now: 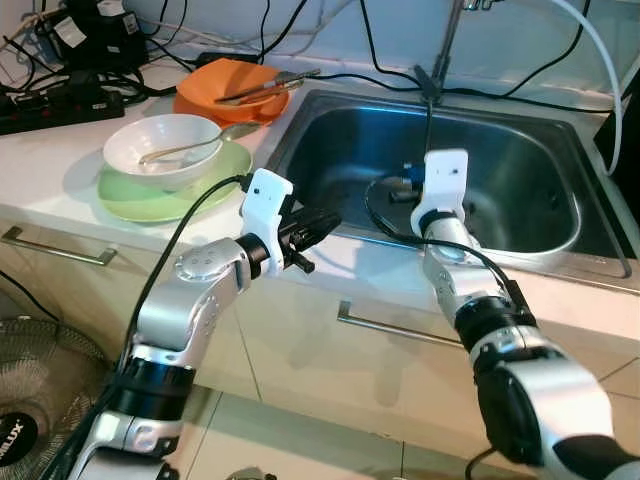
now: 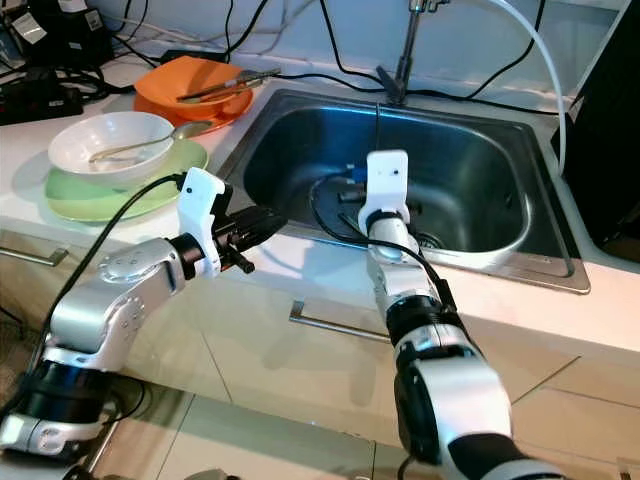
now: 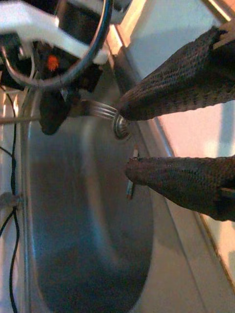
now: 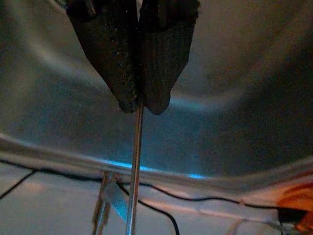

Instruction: Kitchen organization

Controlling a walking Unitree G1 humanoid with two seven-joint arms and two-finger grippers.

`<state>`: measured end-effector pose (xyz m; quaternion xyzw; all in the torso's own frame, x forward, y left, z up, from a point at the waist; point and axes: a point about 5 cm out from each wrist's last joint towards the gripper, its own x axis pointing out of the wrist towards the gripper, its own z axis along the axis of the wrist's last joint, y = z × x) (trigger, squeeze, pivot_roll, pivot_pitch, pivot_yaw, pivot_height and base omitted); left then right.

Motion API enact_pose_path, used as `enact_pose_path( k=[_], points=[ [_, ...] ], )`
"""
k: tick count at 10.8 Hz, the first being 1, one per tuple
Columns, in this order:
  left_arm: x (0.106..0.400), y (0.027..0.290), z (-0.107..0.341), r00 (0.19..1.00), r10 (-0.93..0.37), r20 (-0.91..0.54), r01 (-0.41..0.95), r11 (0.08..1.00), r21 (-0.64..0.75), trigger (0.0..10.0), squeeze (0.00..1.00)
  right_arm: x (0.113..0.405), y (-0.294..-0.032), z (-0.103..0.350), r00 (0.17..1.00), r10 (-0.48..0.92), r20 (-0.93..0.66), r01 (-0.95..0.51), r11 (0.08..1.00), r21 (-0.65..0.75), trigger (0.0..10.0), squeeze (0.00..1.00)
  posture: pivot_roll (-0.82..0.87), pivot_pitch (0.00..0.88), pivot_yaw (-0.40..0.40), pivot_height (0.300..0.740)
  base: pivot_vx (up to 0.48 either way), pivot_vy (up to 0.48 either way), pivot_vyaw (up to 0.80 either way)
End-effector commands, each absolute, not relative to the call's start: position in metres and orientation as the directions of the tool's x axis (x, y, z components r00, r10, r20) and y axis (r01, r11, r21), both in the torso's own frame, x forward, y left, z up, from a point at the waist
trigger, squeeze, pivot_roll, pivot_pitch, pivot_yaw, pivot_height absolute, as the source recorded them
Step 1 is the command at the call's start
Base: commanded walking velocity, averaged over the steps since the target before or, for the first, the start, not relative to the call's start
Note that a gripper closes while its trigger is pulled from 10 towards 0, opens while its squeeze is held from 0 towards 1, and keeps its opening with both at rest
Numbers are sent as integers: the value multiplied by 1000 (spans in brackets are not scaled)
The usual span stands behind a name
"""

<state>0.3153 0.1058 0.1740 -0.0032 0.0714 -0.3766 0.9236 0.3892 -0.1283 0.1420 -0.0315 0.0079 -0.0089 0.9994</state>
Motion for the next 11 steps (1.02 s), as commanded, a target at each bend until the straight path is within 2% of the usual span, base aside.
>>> enact_pose_path(
  k=[1,6,7,8,9,10,11],
  points=[
    [311,104,172,689,-709,-154,710,702,-55,10000,0,392,-131,144,999,-36,-28,34,998,-54,10000,0,-25,0,-11,740,0,0,0],
    [303,104,167,663,-718,-211,726,686,-51,10000,0,387,-132,124,991,-35,-129,29,998,-48,10000,0,-13,6,-14,740,0,0,0],
    [303,103,167,660,-719,-217,728,684,-51,10000,0,387,-132,123,990,-35,-134,29,998,-49,10000,224,-13,6,-14,740,0,0,0],
    [302,103,167,657,-721,-220,730,681,-52,10000,0,387,-131,123,991,-33,-132,27,998,-52,10000,1000,-11,11,-13,740,0,0,0],
    [302,103,167,656,-722,-221,731,680,-53,10000,0,387,-131,124,991,-33,-132,26,998,-53,10000,984,-11,12,-13,740,0,0,0],
    [301,102,167,653,-724,-222,733,678,-54,10000,0,387,-131,124,991,-33,-131,26,998,-58,10000,0,-11,12,-13,740,0,0,0],
    [301,102,167,652,-725,-222,734,677,-55,10000,0,387,-131,124,991,-33,-130,26,998,-59,10000,0,-11,12,-13,740,0,0,0]
  ],
)
